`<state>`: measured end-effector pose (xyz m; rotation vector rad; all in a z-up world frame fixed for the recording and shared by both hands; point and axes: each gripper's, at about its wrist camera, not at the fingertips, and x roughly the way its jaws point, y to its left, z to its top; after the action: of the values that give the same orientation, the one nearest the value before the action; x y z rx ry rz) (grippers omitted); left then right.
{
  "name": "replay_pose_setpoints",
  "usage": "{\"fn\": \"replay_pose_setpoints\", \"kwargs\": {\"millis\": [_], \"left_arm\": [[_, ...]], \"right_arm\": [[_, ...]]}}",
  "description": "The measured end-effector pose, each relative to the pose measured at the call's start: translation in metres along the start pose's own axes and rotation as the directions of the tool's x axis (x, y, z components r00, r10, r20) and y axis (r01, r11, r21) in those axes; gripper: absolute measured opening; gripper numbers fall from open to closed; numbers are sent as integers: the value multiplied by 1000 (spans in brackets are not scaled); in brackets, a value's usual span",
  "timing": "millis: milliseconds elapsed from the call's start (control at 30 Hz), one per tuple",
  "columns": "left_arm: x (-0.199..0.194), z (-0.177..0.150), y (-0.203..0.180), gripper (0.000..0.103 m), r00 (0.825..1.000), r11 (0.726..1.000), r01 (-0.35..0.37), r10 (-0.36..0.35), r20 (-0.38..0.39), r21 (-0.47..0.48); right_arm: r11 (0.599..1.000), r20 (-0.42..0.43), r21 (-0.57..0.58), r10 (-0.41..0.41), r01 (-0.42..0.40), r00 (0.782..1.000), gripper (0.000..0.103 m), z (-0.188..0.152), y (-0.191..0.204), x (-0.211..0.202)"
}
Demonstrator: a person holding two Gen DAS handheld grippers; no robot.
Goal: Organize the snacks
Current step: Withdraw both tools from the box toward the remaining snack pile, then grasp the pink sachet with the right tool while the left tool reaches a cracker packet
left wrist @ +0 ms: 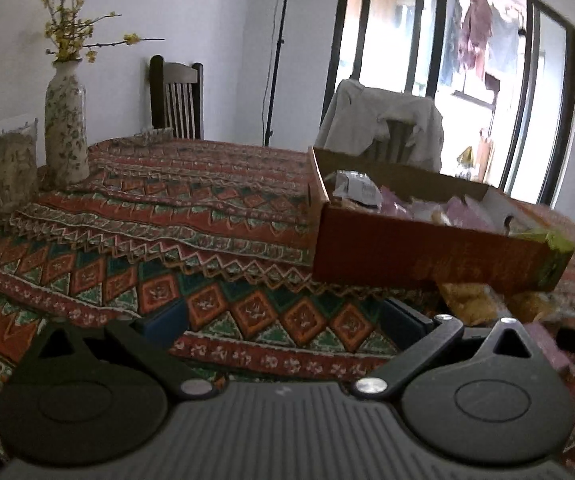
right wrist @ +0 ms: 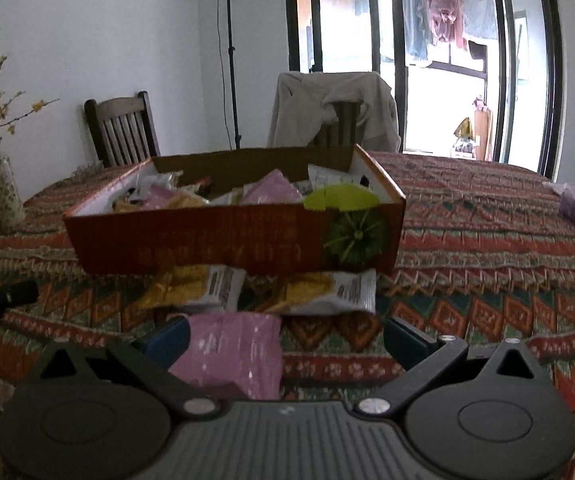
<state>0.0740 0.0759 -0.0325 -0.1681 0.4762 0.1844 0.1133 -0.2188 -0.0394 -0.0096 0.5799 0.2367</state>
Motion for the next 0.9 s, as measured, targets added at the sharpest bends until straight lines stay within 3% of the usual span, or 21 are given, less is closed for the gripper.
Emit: {"fn": "replay_pose_setpoints", "kwargs": {"millis": [900], "left_arm": [[-4,-1,15,103,997,994,71,-69,21,-84]], "right_arm": [[997,-134,-60,47,-55,990,103,1,33,38]]}}
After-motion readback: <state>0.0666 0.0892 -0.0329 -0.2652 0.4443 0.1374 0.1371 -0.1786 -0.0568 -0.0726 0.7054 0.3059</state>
